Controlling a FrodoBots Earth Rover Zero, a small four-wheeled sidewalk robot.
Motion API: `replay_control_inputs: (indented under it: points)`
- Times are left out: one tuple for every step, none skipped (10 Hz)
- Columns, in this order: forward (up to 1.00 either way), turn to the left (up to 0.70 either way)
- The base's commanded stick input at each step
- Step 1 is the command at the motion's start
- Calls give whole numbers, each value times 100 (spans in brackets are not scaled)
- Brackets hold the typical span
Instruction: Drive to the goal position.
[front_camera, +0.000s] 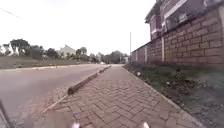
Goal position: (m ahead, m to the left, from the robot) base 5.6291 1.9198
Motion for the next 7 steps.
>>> replay_control_inputs:
  points:
    - [50, 0]
    - [50, 0]
    - [50, 0]
    - [50, 0]
    - [50, 0]
    - [50, 0]
    - [50, 0]
